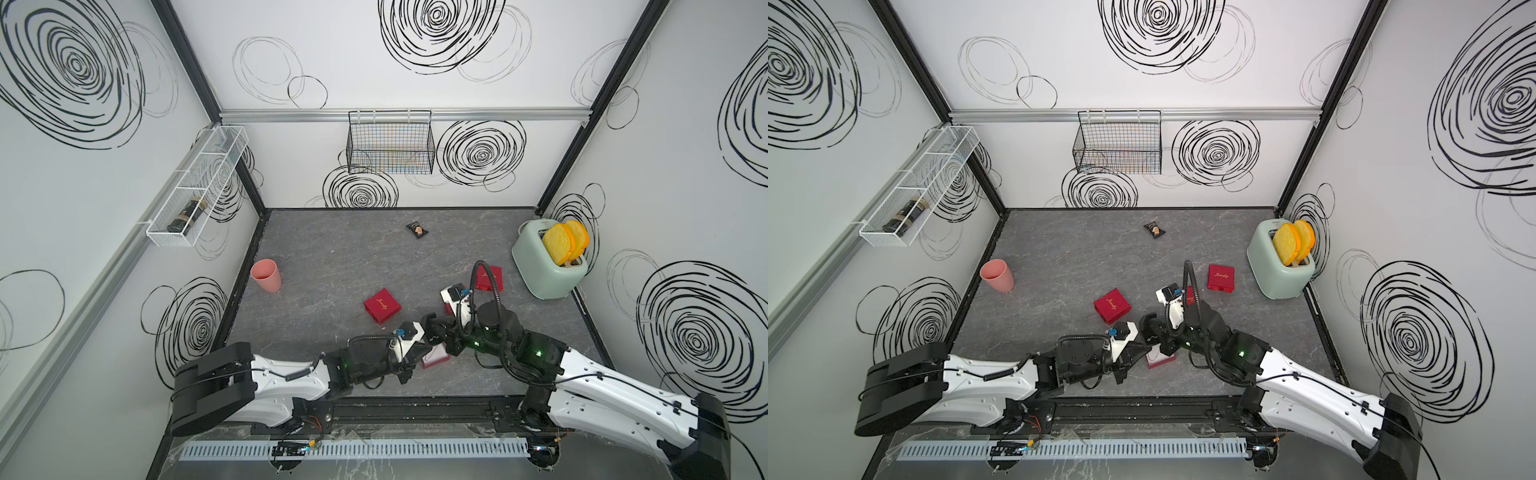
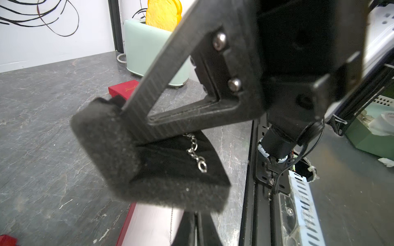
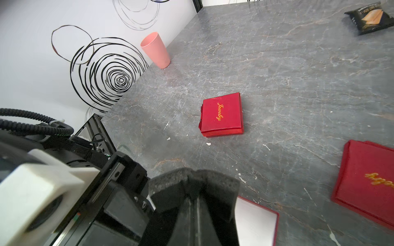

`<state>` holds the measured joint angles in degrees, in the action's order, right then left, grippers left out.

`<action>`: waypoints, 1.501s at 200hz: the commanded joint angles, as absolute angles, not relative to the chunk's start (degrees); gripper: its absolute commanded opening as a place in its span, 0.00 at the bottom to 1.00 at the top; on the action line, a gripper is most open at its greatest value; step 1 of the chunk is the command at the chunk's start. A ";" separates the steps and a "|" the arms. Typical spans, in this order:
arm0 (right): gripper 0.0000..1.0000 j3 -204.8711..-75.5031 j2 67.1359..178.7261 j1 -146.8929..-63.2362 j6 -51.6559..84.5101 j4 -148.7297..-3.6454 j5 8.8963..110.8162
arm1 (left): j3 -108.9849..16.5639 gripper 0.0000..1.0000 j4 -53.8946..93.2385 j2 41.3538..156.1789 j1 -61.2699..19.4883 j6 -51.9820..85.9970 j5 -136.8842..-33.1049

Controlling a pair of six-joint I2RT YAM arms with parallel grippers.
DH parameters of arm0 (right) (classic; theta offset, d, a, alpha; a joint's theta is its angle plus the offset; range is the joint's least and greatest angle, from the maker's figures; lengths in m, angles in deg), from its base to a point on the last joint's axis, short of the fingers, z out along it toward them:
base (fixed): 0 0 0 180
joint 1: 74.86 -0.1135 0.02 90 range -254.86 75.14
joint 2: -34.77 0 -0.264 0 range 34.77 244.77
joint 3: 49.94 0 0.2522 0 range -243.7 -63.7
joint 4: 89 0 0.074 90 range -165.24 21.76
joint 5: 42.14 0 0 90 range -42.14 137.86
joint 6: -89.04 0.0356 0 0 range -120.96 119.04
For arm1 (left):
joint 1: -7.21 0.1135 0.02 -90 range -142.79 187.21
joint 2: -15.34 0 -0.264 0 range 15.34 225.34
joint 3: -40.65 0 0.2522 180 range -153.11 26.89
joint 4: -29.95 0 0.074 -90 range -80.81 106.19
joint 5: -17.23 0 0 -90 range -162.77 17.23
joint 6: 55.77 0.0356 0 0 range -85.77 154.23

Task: Take the necklace out of the lift-off lid jewelry box
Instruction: Pick up the necklace from the inner lining.

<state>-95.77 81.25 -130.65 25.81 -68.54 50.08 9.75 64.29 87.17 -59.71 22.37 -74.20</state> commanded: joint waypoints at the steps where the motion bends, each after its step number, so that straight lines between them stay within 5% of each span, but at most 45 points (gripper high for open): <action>1: 0.04 -95.13 80.15 -130.01 25.23 -69.65 47.88 | 9.81 0.05 67.24 84.77 -60.29 21.86 -73.03; 159: 0.03 -94.02 77.75 -127.44 26.23 -70.37 40.68 | 8.01 0.00 59.14 77.31 -64.82 23.66 -74.11; 300: 0.02 -93.97 75.39 -107.96 45.47 -87.69 70.45 | 5.91 0.00 64.70 87.65 -71.51 24.43 -68.14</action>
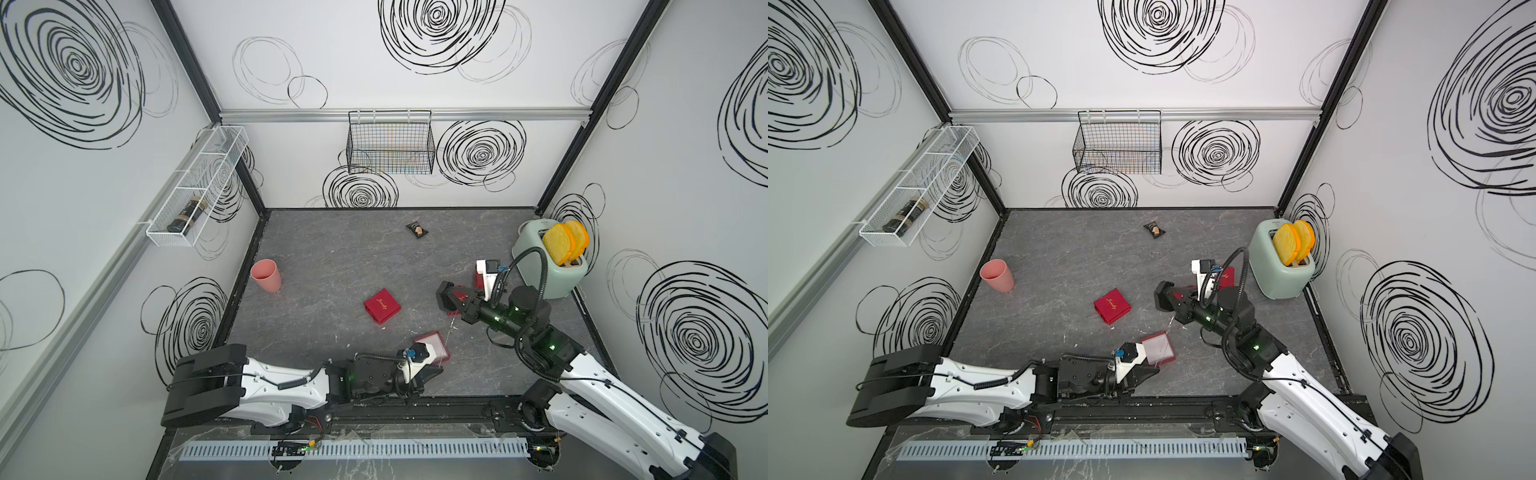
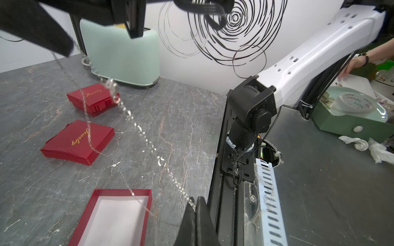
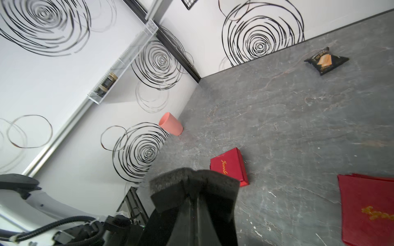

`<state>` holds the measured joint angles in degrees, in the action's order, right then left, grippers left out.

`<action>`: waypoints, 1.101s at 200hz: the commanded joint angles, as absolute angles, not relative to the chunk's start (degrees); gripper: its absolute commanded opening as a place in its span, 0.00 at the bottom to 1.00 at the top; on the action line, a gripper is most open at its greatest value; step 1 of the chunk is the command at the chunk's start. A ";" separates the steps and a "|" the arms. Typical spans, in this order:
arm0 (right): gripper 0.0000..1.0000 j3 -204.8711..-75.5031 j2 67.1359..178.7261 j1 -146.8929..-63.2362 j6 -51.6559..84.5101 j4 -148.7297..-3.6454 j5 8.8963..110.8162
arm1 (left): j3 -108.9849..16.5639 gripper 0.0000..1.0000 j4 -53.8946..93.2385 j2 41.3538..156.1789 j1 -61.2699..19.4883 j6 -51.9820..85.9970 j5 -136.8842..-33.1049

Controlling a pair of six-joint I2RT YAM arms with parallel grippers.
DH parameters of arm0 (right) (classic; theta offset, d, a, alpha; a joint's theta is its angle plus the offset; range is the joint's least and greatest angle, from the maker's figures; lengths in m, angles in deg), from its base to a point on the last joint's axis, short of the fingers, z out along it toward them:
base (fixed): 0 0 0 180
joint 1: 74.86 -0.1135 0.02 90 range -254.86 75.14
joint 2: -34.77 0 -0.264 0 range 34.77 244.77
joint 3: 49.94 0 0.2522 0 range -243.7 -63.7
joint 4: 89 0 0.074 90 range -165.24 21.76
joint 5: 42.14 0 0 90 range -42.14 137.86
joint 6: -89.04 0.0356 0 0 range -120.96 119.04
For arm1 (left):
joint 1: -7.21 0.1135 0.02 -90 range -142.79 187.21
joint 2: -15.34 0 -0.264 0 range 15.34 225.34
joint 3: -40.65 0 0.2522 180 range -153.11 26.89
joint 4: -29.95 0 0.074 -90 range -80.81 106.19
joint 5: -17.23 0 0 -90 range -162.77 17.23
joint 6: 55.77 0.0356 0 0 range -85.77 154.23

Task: Take the necklace out of the lift-off lid jewelry box
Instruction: Pick up the necklace from the inner lining.

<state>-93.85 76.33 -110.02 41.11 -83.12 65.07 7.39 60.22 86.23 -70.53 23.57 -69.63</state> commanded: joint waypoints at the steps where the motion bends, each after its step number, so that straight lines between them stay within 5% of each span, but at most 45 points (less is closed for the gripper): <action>1: 0.02 -93.99 75.43 -107.94 45.51 -87.71 70.49 | 5.86 0.00 64.70 87.71 -71.61 24.41 -68.12; 220: 0.02 -97.74 73.48 -94.93 48.01 -83.27 72.69 | 0.30 0.00 67.33 99.45 -74.34 23.69 -66.16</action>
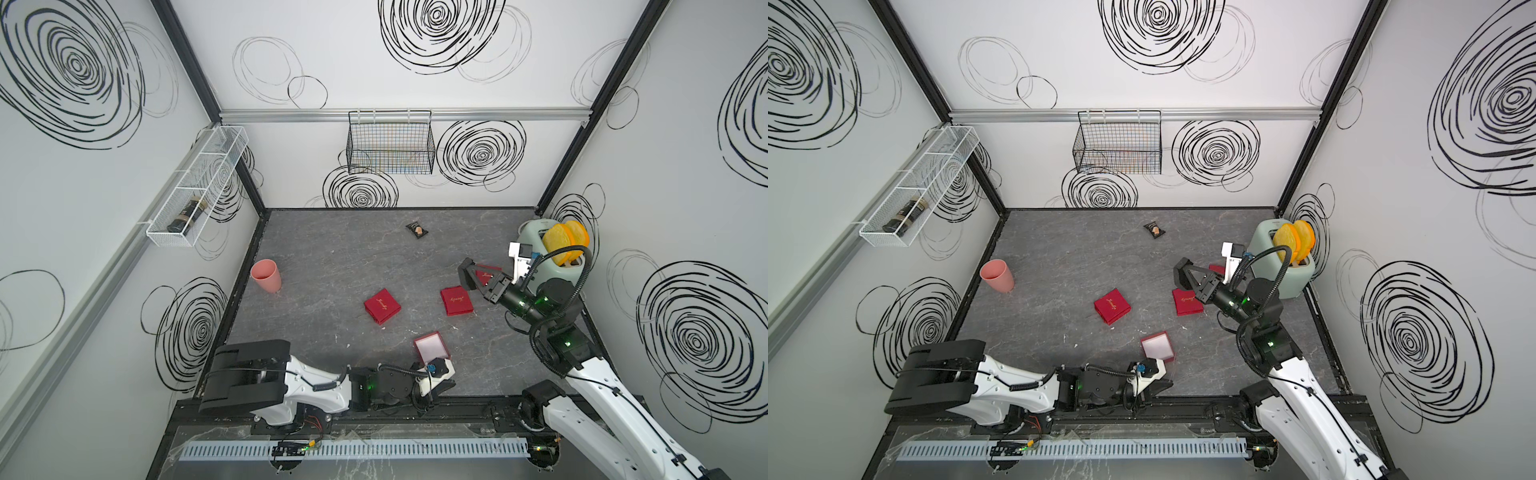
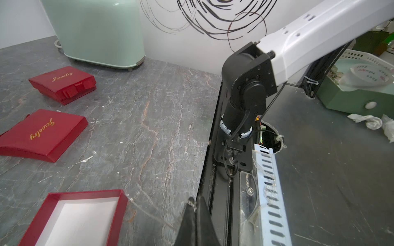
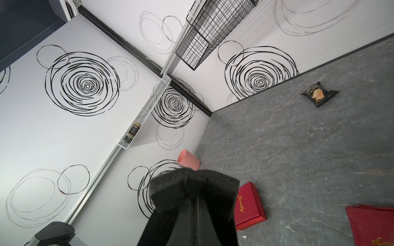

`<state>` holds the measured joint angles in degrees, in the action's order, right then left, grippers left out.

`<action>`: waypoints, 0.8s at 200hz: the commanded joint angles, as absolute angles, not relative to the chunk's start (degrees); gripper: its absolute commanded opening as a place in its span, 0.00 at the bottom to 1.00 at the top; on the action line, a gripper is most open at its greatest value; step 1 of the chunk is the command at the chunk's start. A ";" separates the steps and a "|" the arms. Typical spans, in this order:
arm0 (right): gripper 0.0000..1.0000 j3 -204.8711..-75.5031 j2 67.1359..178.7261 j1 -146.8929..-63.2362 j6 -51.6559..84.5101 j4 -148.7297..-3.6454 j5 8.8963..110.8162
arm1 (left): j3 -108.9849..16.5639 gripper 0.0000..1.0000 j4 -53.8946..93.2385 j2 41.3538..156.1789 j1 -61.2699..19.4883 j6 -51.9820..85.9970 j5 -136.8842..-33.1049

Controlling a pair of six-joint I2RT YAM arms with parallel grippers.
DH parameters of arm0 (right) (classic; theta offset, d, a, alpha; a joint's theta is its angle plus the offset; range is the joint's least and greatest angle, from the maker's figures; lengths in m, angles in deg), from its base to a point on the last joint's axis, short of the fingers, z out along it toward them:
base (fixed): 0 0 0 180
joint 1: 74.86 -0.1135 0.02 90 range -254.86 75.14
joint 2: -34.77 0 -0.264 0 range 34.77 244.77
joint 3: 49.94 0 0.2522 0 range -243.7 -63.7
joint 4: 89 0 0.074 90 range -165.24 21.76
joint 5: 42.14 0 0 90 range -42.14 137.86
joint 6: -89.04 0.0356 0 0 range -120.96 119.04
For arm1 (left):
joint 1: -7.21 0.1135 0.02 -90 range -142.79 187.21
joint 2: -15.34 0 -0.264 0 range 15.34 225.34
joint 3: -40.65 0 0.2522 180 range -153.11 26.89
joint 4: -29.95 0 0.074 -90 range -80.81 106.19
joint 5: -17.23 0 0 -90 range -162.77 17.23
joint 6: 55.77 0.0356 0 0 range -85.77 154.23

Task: Take the necklace out of the lift-off lid jewelry box
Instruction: Pick up the necklace from the inner lining.

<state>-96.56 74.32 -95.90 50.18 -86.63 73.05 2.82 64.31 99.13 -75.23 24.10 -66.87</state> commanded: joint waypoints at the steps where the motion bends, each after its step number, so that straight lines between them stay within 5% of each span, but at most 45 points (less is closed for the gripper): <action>1: 0.02 -97.72 73.46 -94.92 47.78 -83.03 72.58 | 0.19 0.00 67.25 99.45 -74.26 23.64 -66.21; 94: 0.03 -90.88 65.06 -94.77 34.41 -64.68 67.79 | -7.47 0.00 50.36 88.34 -62.24 20.60 -74.46; 160: 0.03 -86.76 66.02 -95.24 33.49 -67.03 71.22 | -17.54 0.00 32.01 85.37 -38.58 22.44 -84.27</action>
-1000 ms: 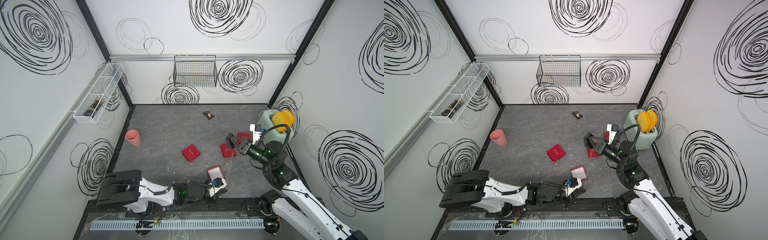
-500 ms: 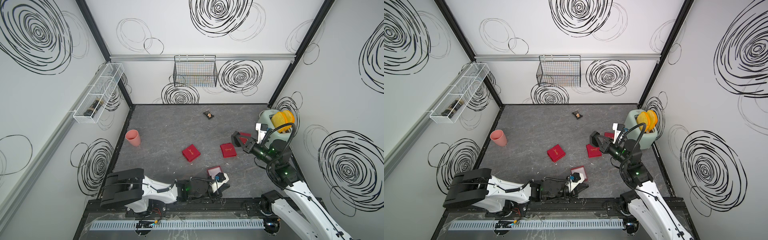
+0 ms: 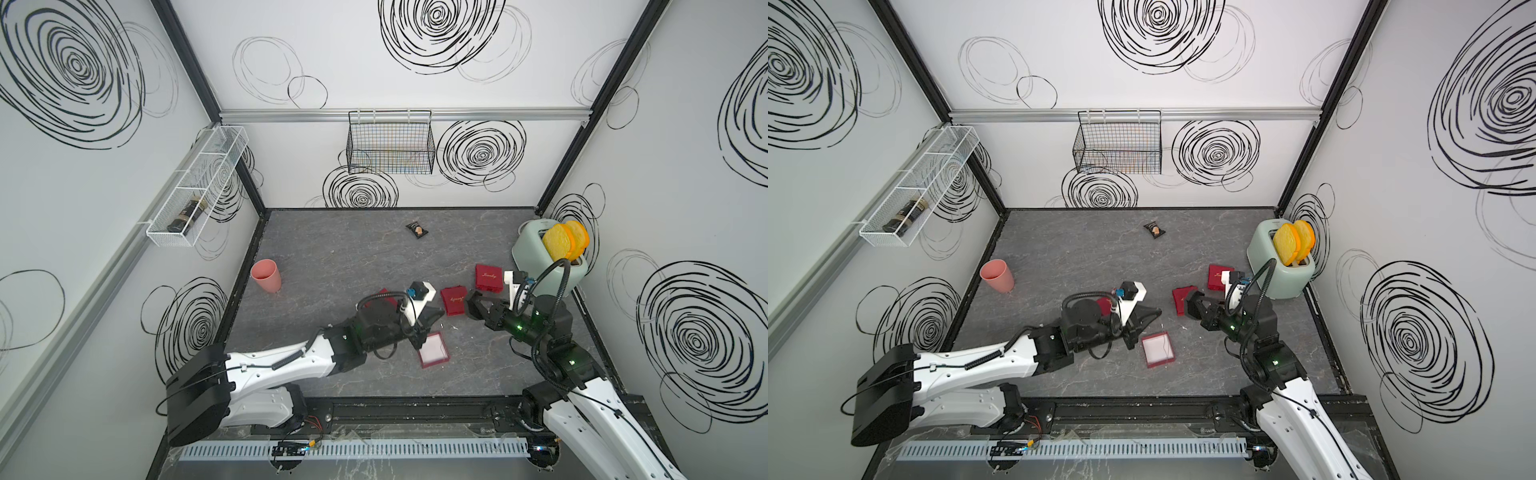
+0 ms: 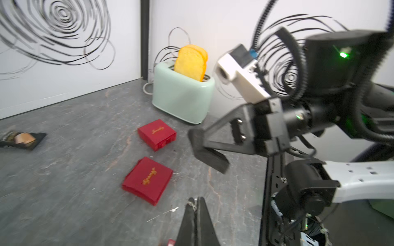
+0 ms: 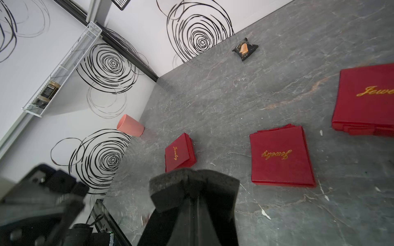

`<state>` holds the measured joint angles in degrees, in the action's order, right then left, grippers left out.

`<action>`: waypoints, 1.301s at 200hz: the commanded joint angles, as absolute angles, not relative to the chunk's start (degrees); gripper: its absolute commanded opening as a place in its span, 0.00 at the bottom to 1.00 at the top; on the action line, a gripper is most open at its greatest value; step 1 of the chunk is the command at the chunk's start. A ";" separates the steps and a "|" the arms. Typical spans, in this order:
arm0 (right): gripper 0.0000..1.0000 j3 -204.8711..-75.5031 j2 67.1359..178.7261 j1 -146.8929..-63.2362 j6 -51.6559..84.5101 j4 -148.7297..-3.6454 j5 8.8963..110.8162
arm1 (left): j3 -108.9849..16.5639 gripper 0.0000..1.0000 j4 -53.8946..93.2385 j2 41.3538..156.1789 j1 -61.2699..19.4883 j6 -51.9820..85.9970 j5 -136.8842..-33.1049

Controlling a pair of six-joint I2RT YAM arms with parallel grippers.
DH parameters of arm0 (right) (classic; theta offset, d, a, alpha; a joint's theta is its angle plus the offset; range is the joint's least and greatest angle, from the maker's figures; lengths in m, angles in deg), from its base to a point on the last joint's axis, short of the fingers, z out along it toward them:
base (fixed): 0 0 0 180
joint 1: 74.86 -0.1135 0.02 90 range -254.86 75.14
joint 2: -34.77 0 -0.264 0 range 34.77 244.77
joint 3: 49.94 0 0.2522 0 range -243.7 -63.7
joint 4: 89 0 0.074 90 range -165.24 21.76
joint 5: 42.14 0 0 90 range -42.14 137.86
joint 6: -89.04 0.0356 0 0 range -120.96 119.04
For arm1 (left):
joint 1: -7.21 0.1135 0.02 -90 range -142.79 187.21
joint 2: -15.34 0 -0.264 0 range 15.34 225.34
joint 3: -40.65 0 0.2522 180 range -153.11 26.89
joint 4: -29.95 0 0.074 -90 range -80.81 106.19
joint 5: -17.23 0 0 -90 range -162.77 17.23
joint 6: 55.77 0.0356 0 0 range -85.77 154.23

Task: Take the necklace out of the lift-off lid jewelry box
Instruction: Pick up the necklace from the inner lining, then place the necklace at the center of the board.

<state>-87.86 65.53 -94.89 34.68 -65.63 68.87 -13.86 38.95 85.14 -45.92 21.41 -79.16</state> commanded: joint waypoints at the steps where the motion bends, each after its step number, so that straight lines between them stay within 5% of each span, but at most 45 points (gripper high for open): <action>1: 0.03 -86.74 66.04 -95.34 33.40 -67.05 71.32 | -17.73 0.00 31.79 85.47 -38.19 22.45 -84.36; 81: 0.03 -85.85 69.51 -104.82 32.34 -67.65 69.53 | -32.27 0.00 32.23 104.62 -13.26 19.17 -88.49; 129: 0.03 -85.86 72.30 -110.50 32.39 -67.58 66.27 | -43.47 0.00 27.37 122.01 -6.25 17.65 -91.73; 260: 0.05 -87.93 84.03 -119.06 31.47 -69.85 57.49 | -17.07 0.01 32.30 106.35 8.08 12.23 -87.88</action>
<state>-86.35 81.68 -116.95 31.95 -68.65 62.05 -19.50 30.63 108.70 8.03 12.29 -88.10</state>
